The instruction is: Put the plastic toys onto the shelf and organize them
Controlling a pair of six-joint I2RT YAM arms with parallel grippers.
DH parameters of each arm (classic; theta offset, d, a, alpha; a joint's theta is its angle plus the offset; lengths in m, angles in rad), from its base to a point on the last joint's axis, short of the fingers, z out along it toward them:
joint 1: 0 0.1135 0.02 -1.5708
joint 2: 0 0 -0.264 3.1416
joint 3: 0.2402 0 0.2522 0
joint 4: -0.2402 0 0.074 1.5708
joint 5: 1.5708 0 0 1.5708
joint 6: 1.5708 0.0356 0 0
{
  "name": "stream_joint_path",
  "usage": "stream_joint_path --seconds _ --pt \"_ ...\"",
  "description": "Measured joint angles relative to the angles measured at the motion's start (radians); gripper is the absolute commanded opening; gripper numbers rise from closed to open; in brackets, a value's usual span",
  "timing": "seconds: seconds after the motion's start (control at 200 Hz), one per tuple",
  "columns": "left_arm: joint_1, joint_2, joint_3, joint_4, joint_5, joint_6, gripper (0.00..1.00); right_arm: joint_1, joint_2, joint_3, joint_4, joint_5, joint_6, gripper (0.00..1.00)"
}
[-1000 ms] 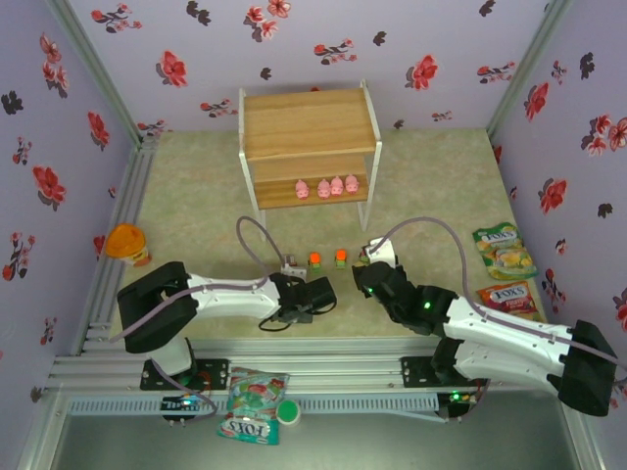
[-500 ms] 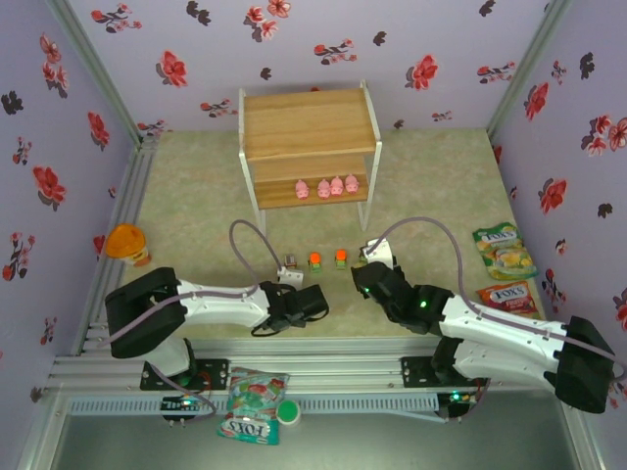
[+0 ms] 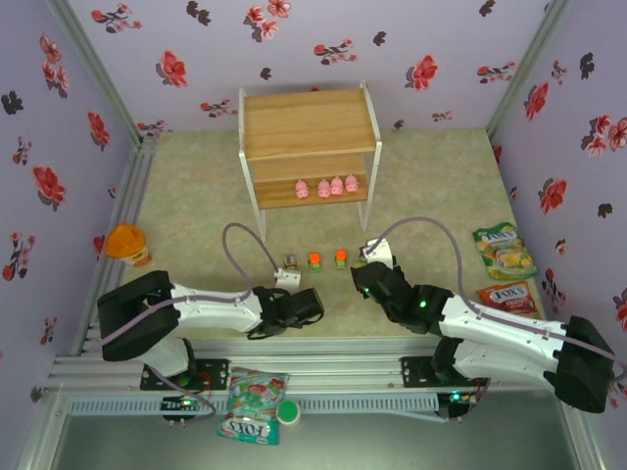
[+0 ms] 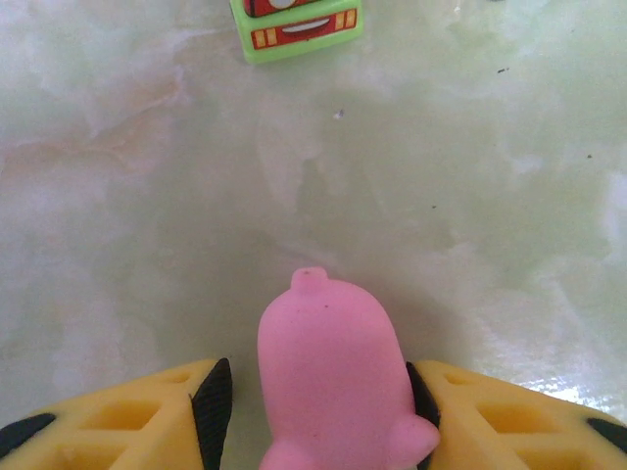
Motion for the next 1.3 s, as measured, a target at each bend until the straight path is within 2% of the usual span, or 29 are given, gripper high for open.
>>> stream_joint_path --seconds 0.53,0.745,1.025,1.3 --pt "-0.019 -0.001 -0.015 0.034 -0.049 0.018 0.41 0.0 0.0 0.0 0.0 0.0 0.0 0.55" --pt "-0.029 -0.002 -0.014 0.023 -0.071 0.018 0.32 0.0 0.0 0.0 0.0 0.0 0.0 0.55" --pt "-0.032 -0.077 0.007 -0.045 -0.101 0.019 0.31 0.0 0.0 0.0 0.0 0.0 0.0 0.55" --pt "-0.032 -0.163 0.129 -0.146 -0.16 0.06 0.31 0.0 -0.01 0.0 0.0 0.0 0.0 0.55"
